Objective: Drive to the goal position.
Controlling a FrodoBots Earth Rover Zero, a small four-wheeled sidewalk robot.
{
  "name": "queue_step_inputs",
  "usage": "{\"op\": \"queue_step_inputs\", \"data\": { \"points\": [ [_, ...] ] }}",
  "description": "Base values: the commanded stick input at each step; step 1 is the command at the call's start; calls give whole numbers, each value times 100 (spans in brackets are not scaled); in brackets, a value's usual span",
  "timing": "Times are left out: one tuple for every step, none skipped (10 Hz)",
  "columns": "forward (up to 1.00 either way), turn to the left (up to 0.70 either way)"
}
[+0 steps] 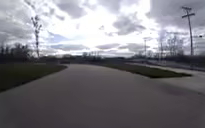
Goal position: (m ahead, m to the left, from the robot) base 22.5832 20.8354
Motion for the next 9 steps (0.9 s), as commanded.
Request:
{"op": "queue_step_inputs", "data": {
  "points": [
    [98,28],
    [99,40],
    [99,35],
    [98,8],
    [99,0],
    [99,0],
    [99,0],
    [99,0],
    [99,0]
  ]
}}
